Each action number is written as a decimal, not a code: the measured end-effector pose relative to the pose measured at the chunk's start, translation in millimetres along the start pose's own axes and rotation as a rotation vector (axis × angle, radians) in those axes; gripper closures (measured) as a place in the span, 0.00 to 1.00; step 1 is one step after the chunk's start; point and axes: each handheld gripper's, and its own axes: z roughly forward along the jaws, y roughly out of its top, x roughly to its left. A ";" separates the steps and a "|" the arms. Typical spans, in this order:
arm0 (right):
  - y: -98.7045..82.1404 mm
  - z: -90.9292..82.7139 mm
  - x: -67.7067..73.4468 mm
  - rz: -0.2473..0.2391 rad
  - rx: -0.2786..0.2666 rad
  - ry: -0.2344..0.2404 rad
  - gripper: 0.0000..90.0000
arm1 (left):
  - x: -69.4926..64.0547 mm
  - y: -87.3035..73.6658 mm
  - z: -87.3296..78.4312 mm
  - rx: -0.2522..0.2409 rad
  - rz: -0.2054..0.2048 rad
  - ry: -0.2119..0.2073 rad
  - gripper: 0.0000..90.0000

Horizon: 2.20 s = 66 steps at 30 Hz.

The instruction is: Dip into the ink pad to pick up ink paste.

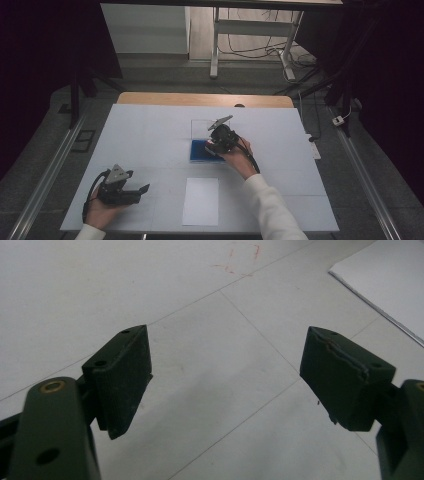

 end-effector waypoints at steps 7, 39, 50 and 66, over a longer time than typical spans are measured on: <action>-1.2 0.2 2.3 -0.007 -0.006 -0.012 0.79 | 0.4 -0.1 -1.2 -0.004 -0.004 -0.001 0.23; 7.4 -30.6 -0.7 -0.010 -0.091 0.012 0.78 | 2.8 -1.0 -1.1 0.002 -0.012 -0.002 0.23; 9.5 -22.1 1.5 -0.016 -0.071 0.019 0.78 | 4.0 -1.5 -0.9 0.005 -0.010 -0.002 0.23; 6.5 -8.2 -0.6 -0.012 -0.026 0.017 0.78 | 5.3 -2.2 -1.0 0.008 -0.011 -0.004 0.23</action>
